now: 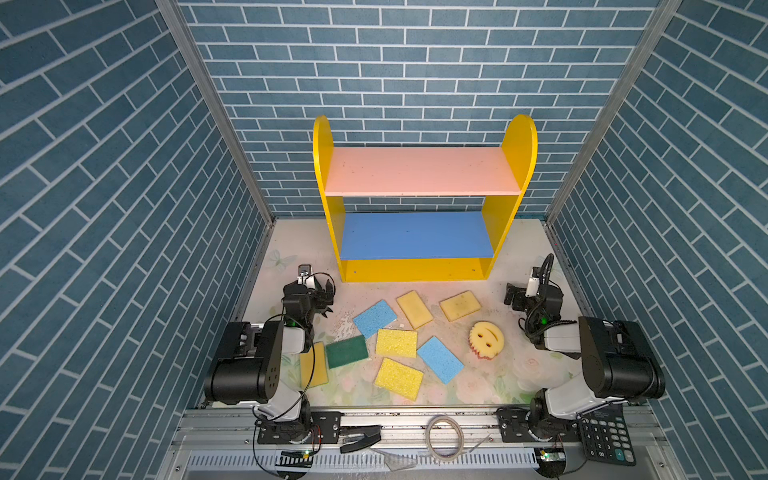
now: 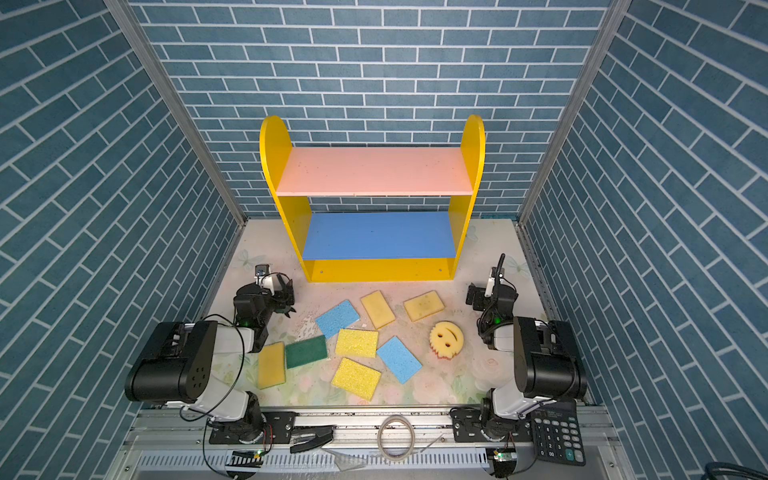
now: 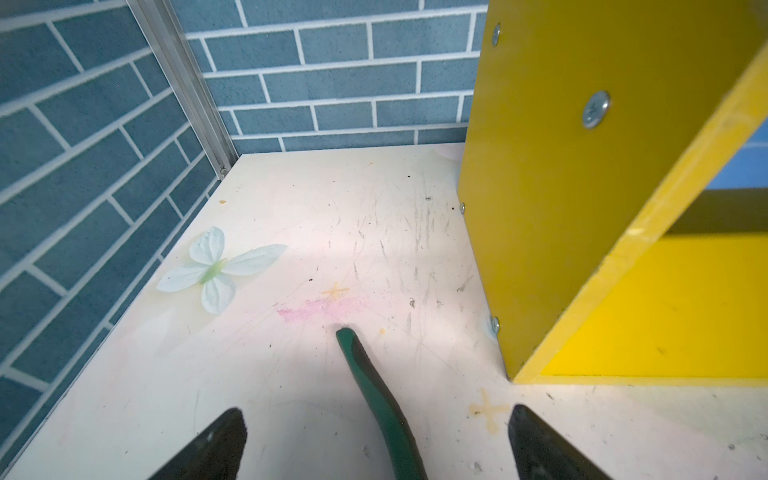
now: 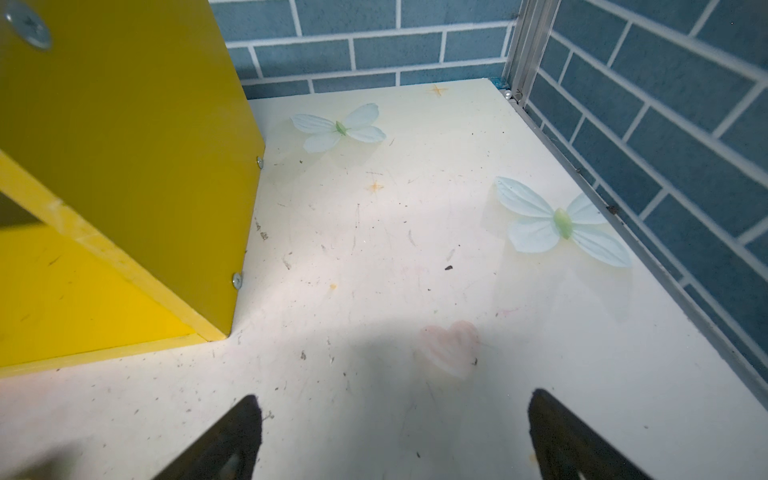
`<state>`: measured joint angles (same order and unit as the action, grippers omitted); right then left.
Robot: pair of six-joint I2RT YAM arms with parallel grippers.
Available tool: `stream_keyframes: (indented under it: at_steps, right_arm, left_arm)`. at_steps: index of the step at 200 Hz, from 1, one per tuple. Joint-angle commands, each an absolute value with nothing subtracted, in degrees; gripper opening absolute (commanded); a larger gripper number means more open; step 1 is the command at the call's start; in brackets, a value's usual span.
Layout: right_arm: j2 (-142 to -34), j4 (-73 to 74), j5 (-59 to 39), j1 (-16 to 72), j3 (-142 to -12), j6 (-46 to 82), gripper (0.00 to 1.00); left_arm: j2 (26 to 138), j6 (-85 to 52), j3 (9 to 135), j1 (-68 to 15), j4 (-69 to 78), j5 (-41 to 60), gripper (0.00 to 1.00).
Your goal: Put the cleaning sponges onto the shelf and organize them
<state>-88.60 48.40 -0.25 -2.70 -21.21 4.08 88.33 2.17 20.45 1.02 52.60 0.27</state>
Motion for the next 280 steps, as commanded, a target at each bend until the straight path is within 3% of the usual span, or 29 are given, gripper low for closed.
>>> stream_keyframes:
  at_steps: [1,39,56,69,102,154,193,225,250,261,280]
  right_arm:
    - [-88.26,48.89,-0.78,-2.90,-22.85,2.75,0.99]
    - [-84.23,43.62,3.40,-2.29,-23.85,3.07,0.99]
    - [-76.57,27.04,11.15,-0.67,-29.21,6.08,0.99]
    - [-72.68,16.54,11.06,-0.40,-32.81,9.49,0.99]
    - [-61.26,8.15,28.07,7.48,-31.92,15.01,0.99]
    - [-56.88,-21.37,26.67,9.25,-40.72,23.10,0.99]
    - [-55.85,-26.84,29.75,17.36,-41.90,25.65,0.99]
    - [-58.10,-28.45,30.00,27.90,-43.78,27.92,0.99]
    - [-60.41,-28.35,29.20,36.62,-44.53,26.61,0.86]
    - [-61.68,-29.07,27.91,38.88,-44.96,26.42,0.81]
    - [-64.62,-32.23,25.21,40.63,-46.45,26.44,0.76]
  left_arm:
    - [87.73,1.98,20.48,1.23,53.02,1.10,1.00]
    - [83.06,2.72,21.60,0.91,46.82,1.42,1.00]
    - [75.71,1.16,24.97,0.53,35.46,-3.89,1.00]
    - [70.89,-2.35,27.25,0.54,29.47,-9.70,0.99]
    - [62.86,-16.49,35.85,0.53,11.31,-21.81,0.99]
    - [49.86,-35.35,34.59,0.70,0.71,-23.21,1.00]
    - [46.40,-39.55,38.66,0.77,-10.86,-20.28,1.00]
    - [46.63,-48.15,43.03,1.13,-25.01,-25.91,1.00]
    - [45.36,-43.25,42.28,1.76,-22.09,-22.96,1.00]
    - [45.37,-42.46,42.26,1.76,-21.30,-21.95,0.95]
    - [47.03,-42.31,43.04,1.76,-21.03,-18.17,0.70]
